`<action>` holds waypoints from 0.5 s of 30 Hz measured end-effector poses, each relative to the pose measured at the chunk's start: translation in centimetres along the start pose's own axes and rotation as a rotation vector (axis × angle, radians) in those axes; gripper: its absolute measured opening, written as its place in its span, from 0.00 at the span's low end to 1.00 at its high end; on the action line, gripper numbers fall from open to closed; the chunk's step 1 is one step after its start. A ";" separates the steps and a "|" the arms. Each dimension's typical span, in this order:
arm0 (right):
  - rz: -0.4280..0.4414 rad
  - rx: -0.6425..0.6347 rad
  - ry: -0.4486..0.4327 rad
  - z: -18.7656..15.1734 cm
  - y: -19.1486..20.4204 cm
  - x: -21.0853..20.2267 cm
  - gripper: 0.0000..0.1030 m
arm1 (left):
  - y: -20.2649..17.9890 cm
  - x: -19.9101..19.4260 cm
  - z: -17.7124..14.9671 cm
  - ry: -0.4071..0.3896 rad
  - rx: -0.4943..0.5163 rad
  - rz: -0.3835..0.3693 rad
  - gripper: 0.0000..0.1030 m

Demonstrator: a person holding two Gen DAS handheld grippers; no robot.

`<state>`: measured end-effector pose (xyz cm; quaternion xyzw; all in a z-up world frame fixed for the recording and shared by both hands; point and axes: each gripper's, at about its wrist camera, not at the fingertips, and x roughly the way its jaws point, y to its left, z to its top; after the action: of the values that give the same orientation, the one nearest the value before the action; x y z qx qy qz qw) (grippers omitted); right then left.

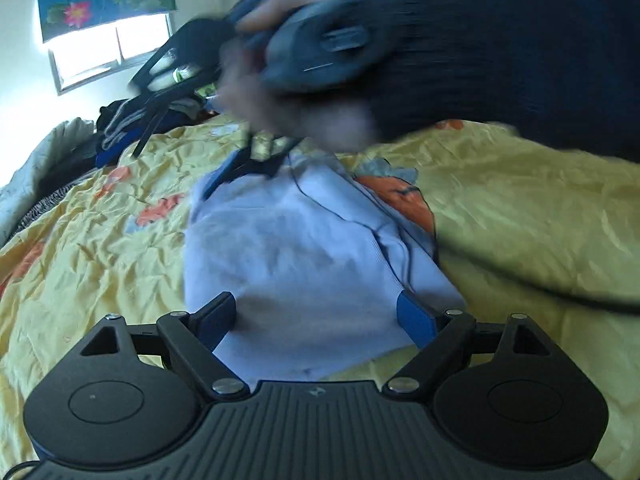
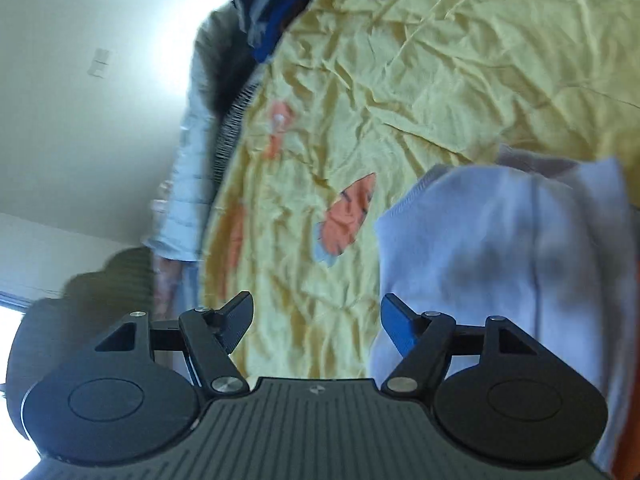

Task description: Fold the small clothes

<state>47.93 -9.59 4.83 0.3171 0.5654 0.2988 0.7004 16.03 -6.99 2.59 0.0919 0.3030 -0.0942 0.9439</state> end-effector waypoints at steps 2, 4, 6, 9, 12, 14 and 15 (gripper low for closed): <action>-0.112 0.029 0.006 0.2 -0.5 1.9 0.66 | 0.6 0.3 0.0 0.005 -0.052 -0.023 0.86; -0.136 0.054 -0.012 0.4 -1.9 2.6 0.61 | 0.5 0.4 0.0 0.003 -0.053 -0.020 0.86; -0.114 0.133 -0.019 0.9 -2.8 2.2 0.61 | 0.3 0.4 -0.3 -0.007 -0.047 -0.018 0.86; -0.087 0.184 -0.013 1.8 -3.5 2.5 0.61 | 0.1 0.3 -0.5 -0.015 -0.044 -0.016 0.86; 0.012 0.212 -0.053 1.2 -4.2 0.8 0.59 | 0.0 0.2 -0.6 -0.018 -0.034 -0.017 0.87; 0.143 0.241 -0.066 0.7 -4.9 -1.3 0.60 | 0.0 0.2 -0.6 -0.021 -0.034 -0.016 0.87; 0.173 0.242 -0.082 0.9 -4.9 -2.3 0.60 | 0.0 0.2 -0.6 -0.022 -0.032 -0.014 0.87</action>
<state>48.73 -14.52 2.48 0.4588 0.5388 0.2746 0.6510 15.81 -6.90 1.99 0.0737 0.2948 -0.0968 0.9478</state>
